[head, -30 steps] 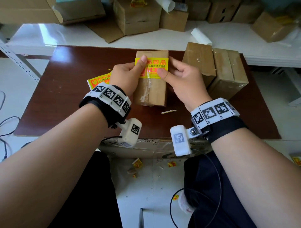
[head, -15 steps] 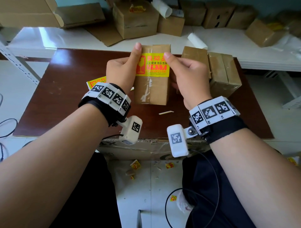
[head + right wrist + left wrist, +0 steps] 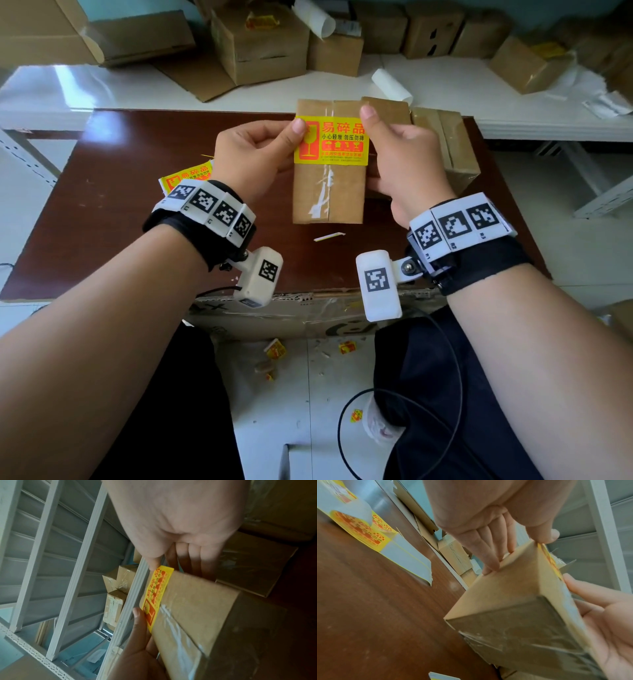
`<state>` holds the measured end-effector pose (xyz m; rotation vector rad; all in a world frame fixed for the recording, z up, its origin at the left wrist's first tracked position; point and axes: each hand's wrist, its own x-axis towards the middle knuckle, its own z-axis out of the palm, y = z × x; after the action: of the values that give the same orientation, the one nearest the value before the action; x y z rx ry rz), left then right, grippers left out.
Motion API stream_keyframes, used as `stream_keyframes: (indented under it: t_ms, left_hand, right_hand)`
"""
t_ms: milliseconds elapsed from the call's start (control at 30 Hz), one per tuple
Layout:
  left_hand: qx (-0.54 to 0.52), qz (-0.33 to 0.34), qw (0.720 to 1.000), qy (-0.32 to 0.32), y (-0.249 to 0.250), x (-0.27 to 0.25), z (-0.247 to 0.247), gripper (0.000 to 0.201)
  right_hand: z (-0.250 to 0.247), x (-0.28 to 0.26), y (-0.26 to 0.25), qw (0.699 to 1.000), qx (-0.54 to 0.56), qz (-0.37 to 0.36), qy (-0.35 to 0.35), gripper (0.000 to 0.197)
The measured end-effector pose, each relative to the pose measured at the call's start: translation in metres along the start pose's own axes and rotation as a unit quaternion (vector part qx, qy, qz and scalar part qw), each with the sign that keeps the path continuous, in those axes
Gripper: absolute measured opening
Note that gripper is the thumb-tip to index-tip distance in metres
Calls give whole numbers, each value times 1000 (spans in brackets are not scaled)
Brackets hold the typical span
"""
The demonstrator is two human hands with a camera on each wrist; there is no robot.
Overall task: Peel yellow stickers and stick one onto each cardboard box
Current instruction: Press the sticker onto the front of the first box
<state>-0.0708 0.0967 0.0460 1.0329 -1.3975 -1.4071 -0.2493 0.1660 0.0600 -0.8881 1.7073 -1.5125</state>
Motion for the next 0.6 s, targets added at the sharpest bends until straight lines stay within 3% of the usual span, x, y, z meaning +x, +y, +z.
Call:
stream_keyframes:
  t_ms: [67,167,233,333,400,500,600]
  left_hand:
    - [1,0,1000,-16,1,-2,-4,28]
    - [8,-1,999,-32,1,-2,-13,30]
    - [14,-2,999,-30,2,-2,-20,30]
    - [8,-4,1000,5,5,-3,-26,27]
    - [13,-11,998,67,8,-3,-31,42]
    - [47,-28,990,132,7,1,-40,63]
    - [60,-62,989,124,4,3,-42,71]
  right_hand:
    - [-2,-1,-1,1000,4,12,-10,85]
    - [-6,-5,-3,999,-2,19,-45,37]
    - [-7,-10,-4,995,-13,19,-93,16]
    - [-3,-17,-5,989,-41,-20,-143,27]
    - [5,-20,-6,987,-41,-59,-143,31]
    - [19,-26,-5,985,-79,-116,-98,25]
    - [34,-24,4,980,-133,-139,-54,28]
